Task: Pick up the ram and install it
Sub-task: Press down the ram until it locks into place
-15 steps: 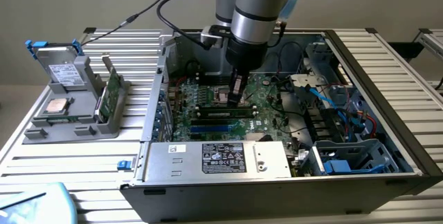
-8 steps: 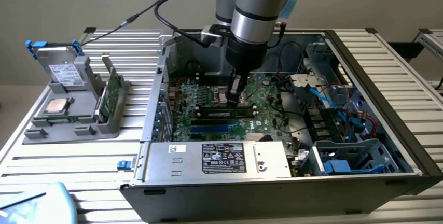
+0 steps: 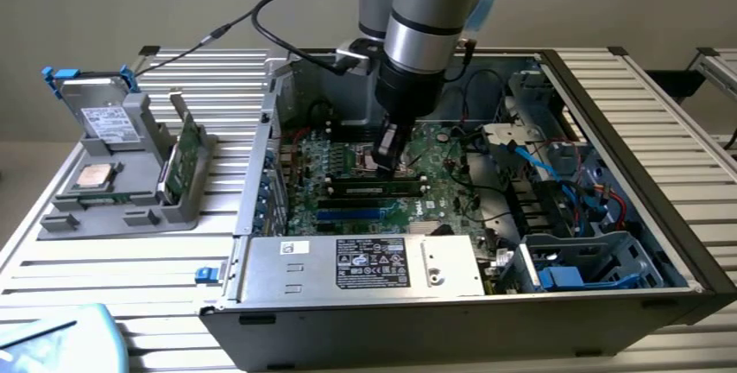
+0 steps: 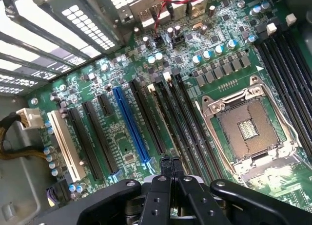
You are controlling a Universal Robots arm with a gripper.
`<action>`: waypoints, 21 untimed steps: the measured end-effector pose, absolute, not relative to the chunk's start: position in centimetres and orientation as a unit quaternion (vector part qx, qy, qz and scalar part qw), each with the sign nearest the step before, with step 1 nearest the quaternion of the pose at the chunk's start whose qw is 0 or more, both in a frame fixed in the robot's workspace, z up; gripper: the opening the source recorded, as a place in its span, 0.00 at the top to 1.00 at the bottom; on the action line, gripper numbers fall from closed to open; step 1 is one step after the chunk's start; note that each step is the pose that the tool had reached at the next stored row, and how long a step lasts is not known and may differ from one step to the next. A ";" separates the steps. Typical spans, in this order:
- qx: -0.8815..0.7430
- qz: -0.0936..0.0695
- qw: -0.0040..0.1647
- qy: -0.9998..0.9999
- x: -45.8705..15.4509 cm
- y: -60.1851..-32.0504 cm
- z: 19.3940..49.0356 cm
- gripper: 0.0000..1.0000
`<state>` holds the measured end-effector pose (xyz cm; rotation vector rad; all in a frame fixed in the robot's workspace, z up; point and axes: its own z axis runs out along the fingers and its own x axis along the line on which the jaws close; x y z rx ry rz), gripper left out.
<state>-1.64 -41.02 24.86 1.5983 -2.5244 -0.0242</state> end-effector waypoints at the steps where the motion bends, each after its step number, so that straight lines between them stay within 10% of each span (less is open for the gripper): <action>1: 0.529 -0.008 0.076 -0.845 -1.6 -41.0 24.9 0.89; 21: 0.443 0.013 0.046 -0.895 -1.6 -41.0 24.9 0.89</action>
